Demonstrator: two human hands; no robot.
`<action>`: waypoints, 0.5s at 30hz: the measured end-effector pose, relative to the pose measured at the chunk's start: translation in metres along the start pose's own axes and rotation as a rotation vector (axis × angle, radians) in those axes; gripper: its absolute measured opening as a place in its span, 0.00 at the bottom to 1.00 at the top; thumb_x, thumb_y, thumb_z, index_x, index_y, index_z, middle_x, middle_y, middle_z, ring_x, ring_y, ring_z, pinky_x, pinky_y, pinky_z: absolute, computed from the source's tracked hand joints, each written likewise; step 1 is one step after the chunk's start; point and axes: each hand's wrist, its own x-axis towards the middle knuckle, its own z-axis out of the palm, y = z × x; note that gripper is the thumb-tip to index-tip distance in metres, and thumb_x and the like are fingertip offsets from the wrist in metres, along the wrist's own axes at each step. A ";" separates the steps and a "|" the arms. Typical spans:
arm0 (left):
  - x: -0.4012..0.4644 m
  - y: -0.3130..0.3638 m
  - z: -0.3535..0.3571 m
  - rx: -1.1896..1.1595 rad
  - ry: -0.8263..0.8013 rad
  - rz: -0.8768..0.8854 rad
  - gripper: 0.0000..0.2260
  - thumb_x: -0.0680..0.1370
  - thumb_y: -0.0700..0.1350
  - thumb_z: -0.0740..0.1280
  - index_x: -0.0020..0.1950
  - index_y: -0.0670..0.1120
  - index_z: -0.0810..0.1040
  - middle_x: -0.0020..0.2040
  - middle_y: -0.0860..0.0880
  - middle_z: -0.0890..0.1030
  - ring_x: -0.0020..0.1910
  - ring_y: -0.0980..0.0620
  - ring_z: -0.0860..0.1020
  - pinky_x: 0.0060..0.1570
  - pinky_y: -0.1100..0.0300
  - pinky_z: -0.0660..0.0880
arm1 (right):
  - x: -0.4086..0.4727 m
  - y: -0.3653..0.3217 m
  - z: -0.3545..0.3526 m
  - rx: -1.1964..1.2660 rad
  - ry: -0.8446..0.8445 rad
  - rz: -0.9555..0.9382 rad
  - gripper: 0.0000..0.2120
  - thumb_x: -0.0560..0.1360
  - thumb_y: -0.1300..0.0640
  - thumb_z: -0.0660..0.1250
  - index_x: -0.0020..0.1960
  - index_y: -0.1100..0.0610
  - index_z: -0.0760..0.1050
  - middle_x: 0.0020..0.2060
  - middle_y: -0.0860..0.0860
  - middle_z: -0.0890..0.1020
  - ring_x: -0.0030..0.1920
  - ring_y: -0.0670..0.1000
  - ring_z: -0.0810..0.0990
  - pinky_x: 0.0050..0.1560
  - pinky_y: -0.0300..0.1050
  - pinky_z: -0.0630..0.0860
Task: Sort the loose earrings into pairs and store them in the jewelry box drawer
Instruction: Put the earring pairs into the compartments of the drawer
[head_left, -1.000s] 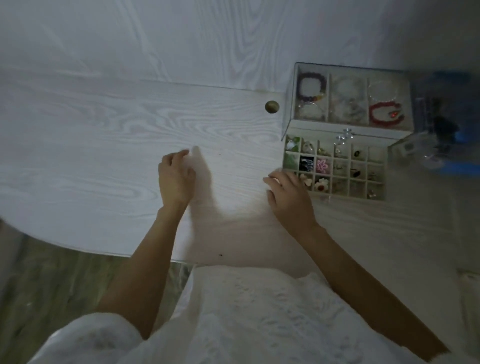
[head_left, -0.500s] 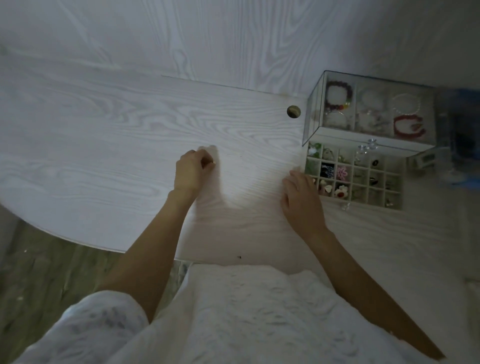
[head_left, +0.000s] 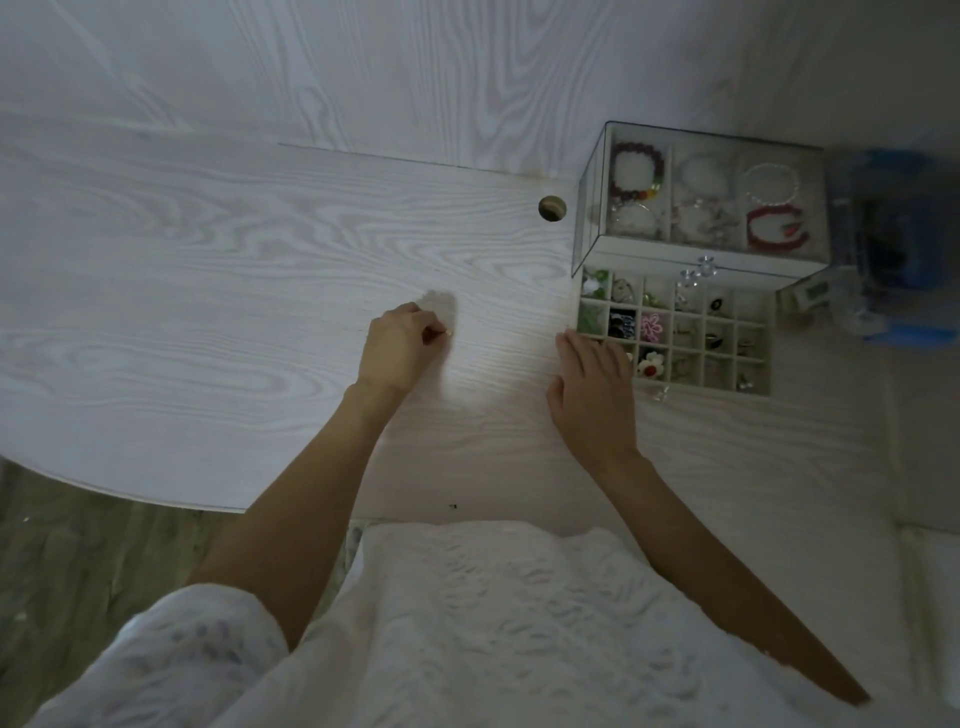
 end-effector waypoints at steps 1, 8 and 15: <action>-0.001 0.001 0.001 -0.009 0.004 0.007 0.05 0.73 0.42 0.70 0.43 0.41 0.83 0.41 0.43 0.82 0.39 0.45 0.79 0.40 0.57 0.73 | -0.001 0.001 0.001 -0.007 -0.003 -0.002 0.23 0.74 0.57 0.51 0.65 0.65 0.70 0.62 0.60 0.77 0.61 0.57 0.75 0.70 0.54 0.62; -0.009 0.031 0.014 -0.171 0.065 0.089 0.04 0.73 0.42 0.72 0.44 0.42 0.83 0.41 0.46 0.83 0.37 0.51 0.81 0.40 0.58 0.79 | -0.003 0.016 -0.001 0.048 -0.039 -0.022 0.23 0.75 0.56 0.51 0.67 0.63 0.69 0.63 0.57 0.76 0.64 0.57 0.73 0.67 0.53 0.67; 0.004 0.134 0.030 -0.370 0.085 0.397 0.04 0.73 0.42 0.71 0.46 0.42 0.82 0.42 0.46 0.83 0.37 0.56 0.80 0.41 0.67 0.78 | -0.038 0.093 -0.022 0.195 0.196 0.245 0.19 0.74 0.57 0.58 0.63 0.62 0.72 0.61 0.58 0.77 0.62 0.60 0.73 0.62 0.52 0.66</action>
